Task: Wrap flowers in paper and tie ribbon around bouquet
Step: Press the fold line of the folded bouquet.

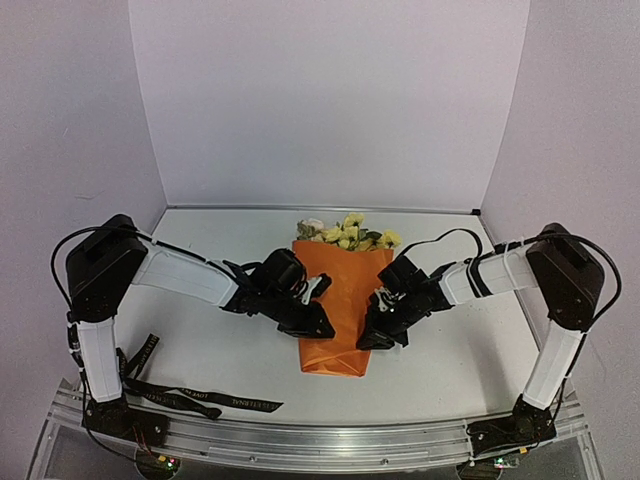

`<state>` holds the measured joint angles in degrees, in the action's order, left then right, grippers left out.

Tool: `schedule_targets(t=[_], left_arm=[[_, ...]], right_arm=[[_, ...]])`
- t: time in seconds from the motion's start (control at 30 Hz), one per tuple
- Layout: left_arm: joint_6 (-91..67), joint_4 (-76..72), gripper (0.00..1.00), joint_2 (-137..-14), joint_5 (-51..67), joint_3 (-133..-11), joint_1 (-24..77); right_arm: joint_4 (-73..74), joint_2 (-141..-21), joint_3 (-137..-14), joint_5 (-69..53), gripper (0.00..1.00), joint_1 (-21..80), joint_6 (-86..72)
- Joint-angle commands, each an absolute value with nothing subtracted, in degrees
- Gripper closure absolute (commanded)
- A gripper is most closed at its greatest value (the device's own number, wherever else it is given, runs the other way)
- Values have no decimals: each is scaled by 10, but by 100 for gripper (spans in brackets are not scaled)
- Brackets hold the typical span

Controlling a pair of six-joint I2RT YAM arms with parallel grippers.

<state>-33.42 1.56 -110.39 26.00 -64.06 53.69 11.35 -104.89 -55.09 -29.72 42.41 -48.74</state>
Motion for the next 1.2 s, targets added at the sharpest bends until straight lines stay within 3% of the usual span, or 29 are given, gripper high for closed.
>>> schedule_targets(t=[0.0, 0.47, 0.8, 1.17], left_arm=[[-318, 47, 82, -1030, 267, -595, 538], [-341, 27, 91, -1031, 283, -525, 545], [-362, 7, 92, -1044, 276, -492, 546], [-340, 50, 87, -959, 267, -548, 539]], right_arm=[[104, -1062, -548, -268, 91, 423, -503], [107, -1078, -551, -255, 93, 423, -521], [110, -1080, -552, -254, 94, 423, -518], [122, -1077, -559, -253, 94, 423, -509]])
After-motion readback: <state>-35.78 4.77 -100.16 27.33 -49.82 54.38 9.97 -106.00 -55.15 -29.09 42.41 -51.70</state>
